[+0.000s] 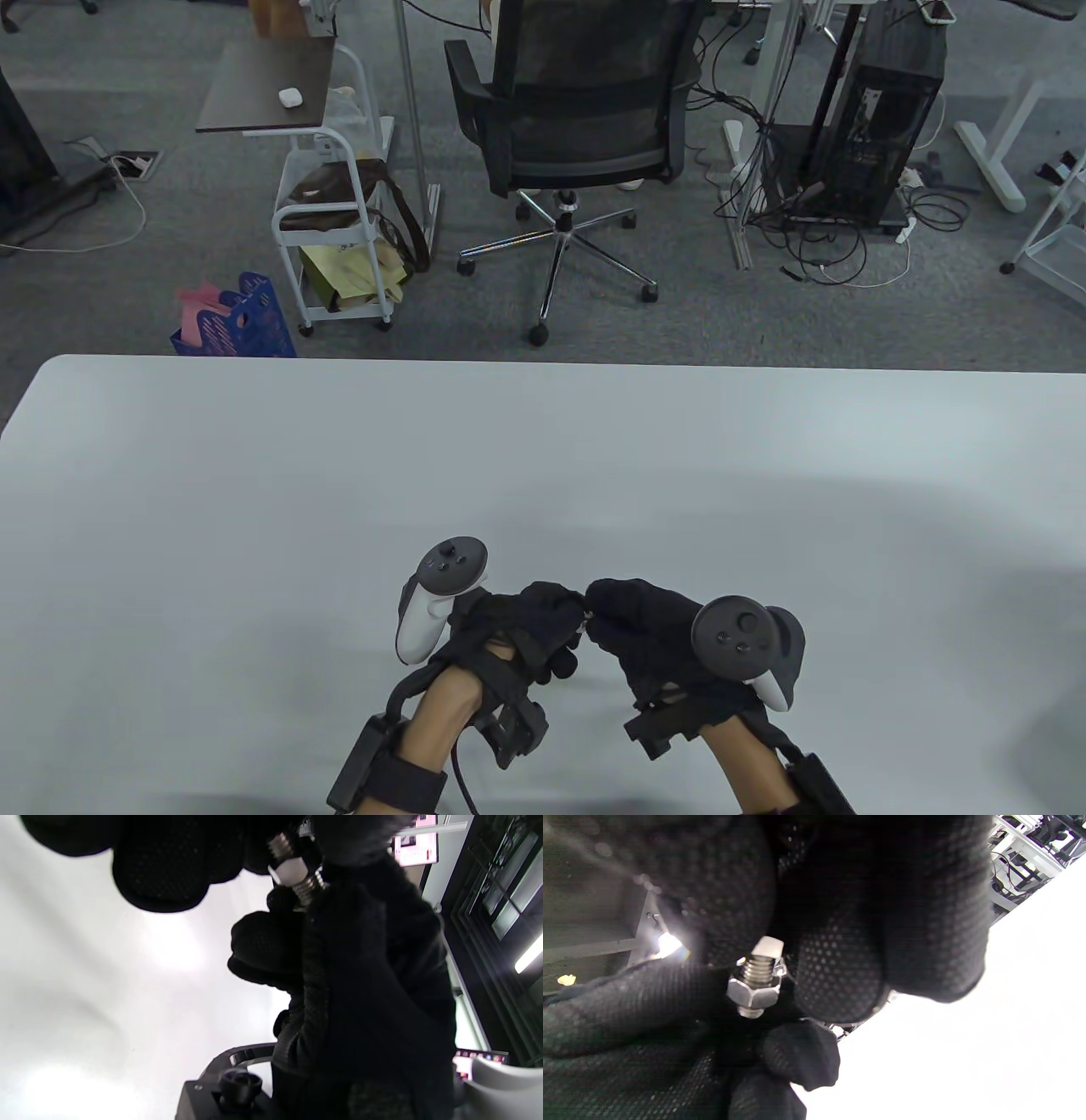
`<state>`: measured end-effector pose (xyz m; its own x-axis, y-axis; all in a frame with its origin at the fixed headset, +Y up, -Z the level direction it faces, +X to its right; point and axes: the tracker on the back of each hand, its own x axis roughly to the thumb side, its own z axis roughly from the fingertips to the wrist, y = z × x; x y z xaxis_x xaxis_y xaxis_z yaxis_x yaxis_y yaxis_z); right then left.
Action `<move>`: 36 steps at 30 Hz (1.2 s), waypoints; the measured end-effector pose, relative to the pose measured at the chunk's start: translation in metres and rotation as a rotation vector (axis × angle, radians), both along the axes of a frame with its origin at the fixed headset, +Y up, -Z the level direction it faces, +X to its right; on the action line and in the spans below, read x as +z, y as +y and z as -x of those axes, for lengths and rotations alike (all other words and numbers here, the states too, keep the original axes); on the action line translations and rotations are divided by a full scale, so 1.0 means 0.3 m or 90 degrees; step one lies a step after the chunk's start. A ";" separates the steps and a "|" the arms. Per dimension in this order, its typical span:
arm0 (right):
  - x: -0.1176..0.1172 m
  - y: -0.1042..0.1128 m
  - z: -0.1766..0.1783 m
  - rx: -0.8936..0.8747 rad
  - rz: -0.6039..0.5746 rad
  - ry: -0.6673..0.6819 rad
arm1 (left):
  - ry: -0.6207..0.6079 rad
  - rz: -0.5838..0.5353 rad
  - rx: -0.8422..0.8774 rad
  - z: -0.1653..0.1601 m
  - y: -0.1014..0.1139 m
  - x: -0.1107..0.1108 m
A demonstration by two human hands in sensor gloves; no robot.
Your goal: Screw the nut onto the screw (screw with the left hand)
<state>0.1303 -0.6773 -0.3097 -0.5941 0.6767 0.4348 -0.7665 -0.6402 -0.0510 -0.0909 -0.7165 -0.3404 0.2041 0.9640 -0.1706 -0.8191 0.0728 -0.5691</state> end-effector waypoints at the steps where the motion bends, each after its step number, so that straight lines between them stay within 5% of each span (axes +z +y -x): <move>1: 0.000 0.000 0.000 -0.002 0.000 -0.001 | 0.015 0.006 -0.009 0.002 -0.003 0.001; 36: 0.000 0.003 -0.005 -0.017 0.001 -0.002 | -0.030 0.007 0.013 -0.007 0.002 0.000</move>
